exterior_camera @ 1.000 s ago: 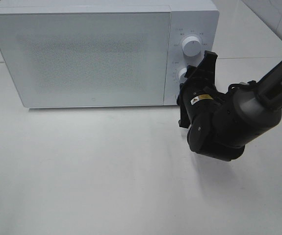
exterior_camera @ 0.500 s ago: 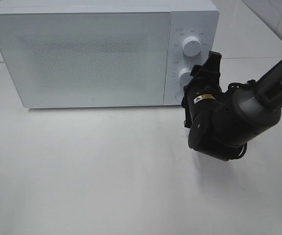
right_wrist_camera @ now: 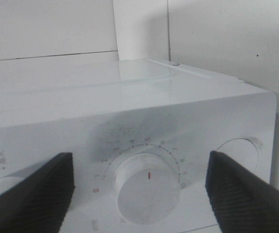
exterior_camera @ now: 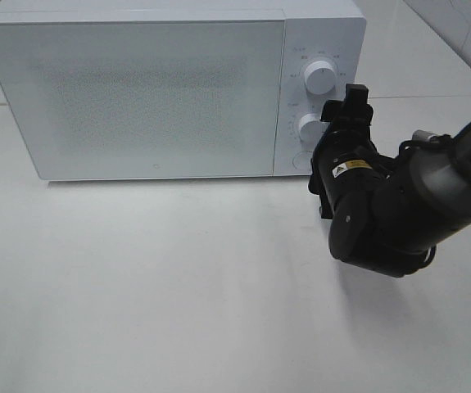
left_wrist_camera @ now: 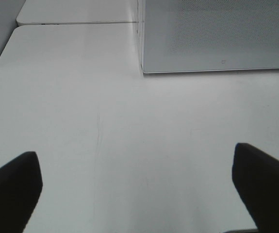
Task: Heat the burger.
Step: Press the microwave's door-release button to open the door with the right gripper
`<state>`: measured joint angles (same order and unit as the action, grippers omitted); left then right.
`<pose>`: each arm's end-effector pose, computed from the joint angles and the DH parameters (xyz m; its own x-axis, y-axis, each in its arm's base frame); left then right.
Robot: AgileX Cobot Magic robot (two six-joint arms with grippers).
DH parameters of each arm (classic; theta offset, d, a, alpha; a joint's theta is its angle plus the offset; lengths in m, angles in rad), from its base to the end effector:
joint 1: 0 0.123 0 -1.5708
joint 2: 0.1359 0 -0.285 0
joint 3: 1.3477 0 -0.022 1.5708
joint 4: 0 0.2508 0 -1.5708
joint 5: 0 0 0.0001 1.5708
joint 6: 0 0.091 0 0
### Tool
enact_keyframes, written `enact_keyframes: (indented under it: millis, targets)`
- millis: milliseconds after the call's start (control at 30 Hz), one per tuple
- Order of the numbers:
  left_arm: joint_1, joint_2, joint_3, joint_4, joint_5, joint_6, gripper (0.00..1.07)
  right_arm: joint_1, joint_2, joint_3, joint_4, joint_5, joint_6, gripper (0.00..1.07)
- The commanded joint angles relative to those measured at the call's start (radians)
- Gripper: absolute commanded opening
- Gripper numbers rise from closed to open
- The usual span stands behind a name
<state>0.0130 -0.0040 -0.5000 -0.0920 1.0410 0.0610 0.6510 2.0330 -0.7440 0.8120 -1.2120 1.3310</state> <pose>-0.0047 -0.0073 0.2792 -0.4322 0.0087 -0.9017 0.0647 0.9977 -0.0214 0.3061 0.1555 0.1238 0.1025 0.9944 0.0261 0.0920 -0.0356 0.9951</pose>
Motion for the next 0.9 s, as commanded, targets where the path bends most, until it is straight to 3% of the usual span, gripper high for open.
enact_keyframes:
  millis: [33, 200, 400, 467, 567, 633, 700, 833, 900]
  targets:
    - [0.003, -0.023, 0.003, 0.000, -0.002, 0.000, 1.00, 0.005, -0.050, 0.063, -0.093, -0.049, -0.025, 0.76]
    - [0.003, -0.023, 0.003, 0.000, -0.002, 0.000, 1.00, 0.005, -0.123, 0.121, -0.202, 0.050, -0.093, 0.76]
    - [0.003, -0.023, 0.003, 0.000, -0.002, 0.000, 1.00, 0.003, -0.199, 0.156, -0.244, 0.165, -0.206, 0.76]
    - [0.003, -0.023, 0.003, 0.000, -0.002, 0.000, 1.00, 0.003, -0.284, 0.170, -0.259, 0.331, -0.399, 0.76]
    - [0.003, -0.023, 0.003, 0.000, -0.002, 0.000, 1.00, 0.003, -0.306, 0.171, -0.261, 0.377, -0.462, 0.76]
    - [0.003, -0.023, 0.003, 0.000, -0.002, 0.000, 1.00, 0.003, -0.387, 0.171, -0.262, 0.548, -0.714, 0.76]
    - [0.003, -0.023, 0.003, 0.000, -0.002, 0.000, 1.00, -0.001, -0.407, 0.171, -0.262, 0.596, -0.775, 0.76]
    - [0.003, -0.023, 0.003, 0.000, -0.002, 0.000, 1.00, -0.029, -0.460, 0.171, -0.278, 0.718, -0.920, 0.76]
    - [0.003, -0.023, 0.003, 0.000, -0.002, 0.000, 1.00, -0.082, -0.529, 0.171, -0.320, 0.881, -1.079, 0.76]
